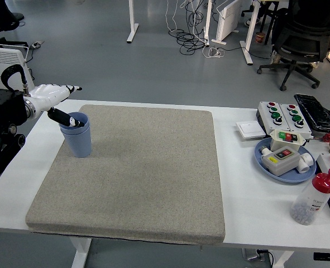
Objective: Push cup pick cup insert cup
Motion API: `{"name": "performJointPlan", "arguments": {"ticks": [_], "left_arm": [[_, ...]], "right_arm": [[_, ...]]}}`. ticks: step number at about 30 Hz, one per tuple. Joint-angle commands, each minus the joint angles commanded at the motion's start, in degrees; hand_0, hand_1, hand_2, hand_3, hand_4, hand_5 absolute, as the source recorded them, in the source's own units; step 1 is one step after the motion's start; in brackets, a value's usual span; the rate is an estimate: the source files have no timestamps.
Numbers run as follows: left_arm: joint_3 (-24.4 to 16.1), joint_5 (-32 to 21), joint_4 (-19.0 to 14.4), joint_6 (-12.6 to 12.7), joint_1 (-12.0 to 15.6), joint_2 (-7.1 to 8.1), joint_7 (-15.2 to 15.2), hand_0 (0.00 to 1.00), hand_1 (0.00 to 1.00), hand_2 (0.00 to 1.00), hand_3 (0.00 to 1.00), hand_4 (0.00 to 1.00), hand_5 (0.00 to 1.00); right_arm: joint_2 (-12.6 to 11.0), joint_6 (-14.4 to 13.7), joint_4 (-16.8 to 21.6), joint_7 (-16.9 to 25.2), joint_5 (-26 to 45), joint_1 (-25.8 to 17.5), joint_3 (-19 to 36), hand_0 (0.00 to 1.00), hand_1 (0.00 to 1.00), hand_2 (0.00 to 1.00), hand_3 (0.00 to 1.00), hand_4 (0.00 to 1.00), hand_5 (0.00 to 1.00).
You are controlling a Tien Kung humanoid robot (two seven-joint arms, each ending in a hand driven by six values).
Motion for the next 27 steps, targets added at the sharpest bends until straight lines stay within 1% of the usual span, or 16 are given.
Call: {"name": "performJointPlan", "arguments": {"ticks": [2,4,5,7,10,11,12,14,16,17,20,22,23,24,26,27], "left_arm": [[-1.3,-2.8,-1.5,2.8,1.2,0.30,0.3,0.908,0.934,0.998,0.998,0.936,0.629],[-4.2,-4.8,-3.5,5.2,2.9,0.39,0.4,0.908,0.934,0.998,0.998,0.936,0.629],[-5.2,-5.5,-4.2,5.9,3.6,0.43,0.5,0.714,0.750,0.808,0.828,0.732,0.718],[-9.3,-8.4,-7.3,8.4,6.3,0.37,0.9,0.714,0.750,0.808,0.828,0.732,0.718],[-16.0,-14.1,-12.7,13.8,11.4,-0.29,1.5,0.714,0.750,0.808,0.828,0.732,0.718],[-18.3,-16.5,-14.6,15.7,13.2,-0.56,1.8,0.614,0.647,0.658,0.692,0.658,0.757],[-20.2,-18.3,-15.8,16.9,14.4,-0.79,2.0,0.614,0.647,0.658,0.692,0.658,0.757],[-24.1,-23.2,-19.5,20.3,18.1,-1.50,2.5,0.614,0.647,0.658,0.692,0.658,0.757],[-26.9,-28.0,-22.7,22.4,21.3,-2.10,2.3,0.614,0.647,0.658,0.692,0.658,0.757],[-28.4,-30.2,-24.5,22.9,23.2,-2.53,1.8,0.651,0.691,0.681,0.700,0.640,0.792],[-32.5,-37.3,-30.5,22.4,29.5,-4.00,0.5,0.651,0.691,0.681,0.700,0.640,0.792],[-35.3,-42.5,-33.9,21.4,33.4,-5.28,0.4,0.651,0.691,0.681,0.700,0.640,0.792],[-37.4,-44.8,-35.8,20.4,35.5,-6.50,0.7,0.723,0.757,0.746,0.716,0.600,0.998],[-39.0,-47.4,-37.3,20.0,37.8,-7.03,0.7,0.723,0.757,0.746,0.716,0.600,0.998],[-42.0,-51.8,-39.7,18.7,41.8,-8.73,0.9,0.723,0.757,0.746,0.716,0.600,0.998],[-44.1,-54.4,-41.3,17.7,44.3,-10.45,0.6,0.723,0.757,0.746,0.716,0.600,0.998]], "right_arm": [[0.0,0.0,0.0,0.1,0.1,0.0,-0.1,0.739,0.662,0.657,0.559,0.077,0.474],[0.0,0.0,0.0,0.1,0.1,-0.1,-0.1,0.739,0.662,0.657,0.559,0.077,0.474],[0.0,0.0,0.0,0.1,0.2,-0.1,-0.1,0.740,0.663,0.657,0.559,0.076,0.473],[0.0,0.0,0.0,0.2,0.4,-0.2,-0.2,0.740,0.663,0.657,0.559,0.076,0.473],[0.1,0.0,-0.1,0.3,0.5,-0.4,-0.3,0.740,0.663,0.657,0.559,0.076,0.473],[0.1,0.1,-0.1,0.3,0.5,-0.4,-0.3,0.739,0.662,0.657,0.559,0.076,0.472],[0.1,0.1,-0.1,0.3,0.5,-0.5,-0.3,0.739,0.662,0.657,0.559,0.076,0.472],[0.0,0.1,-0.2,0.3,0.3,-0.5,-0.2,0.739,0.662,0.657,0.559,0.076,0.472],[0.0,0.1,-0.2,0.3,0.1,-0.5,-0.2,0.739,0.662,0.657,0.559,0.076,0.472],[0.0,0.1,-0.2,0.3,0.1,-0.6,-0.2,0.739,0.662,0.656,0.559,0.076,0.473],[0.0,0.0,-0.2,0.4,0.3,-0.6,-0.3,0.739,0.662,0.656,0.559,0.076,0.473],[0.0,0.0,-0.3,0.5,0.3,-0.7,-0.4,0.739,0.662,0.656,0.559,0.076,0.473],[0.0,0.0,-0.3,0.4,-0.1,-0.7,-0.2,0.739,0.662,0.654,0.559,0.076,0.471],[0.0,0.0,-0.3,0.4,-0.2,-0.7,-0.1,0.739,0.662,0.654,0.559,0.076,0.471],[0.0,0.0,-0.3,0.4,-0.1,-0.8,-0.2,0.739,0.662,0.654,0.559,0.076,0.471],[0.0,0.0,-0.3,0.4,-0.2,-0.8,-0.2,0.739,0.662,0.654,0.559,0.076,0.471]]}}
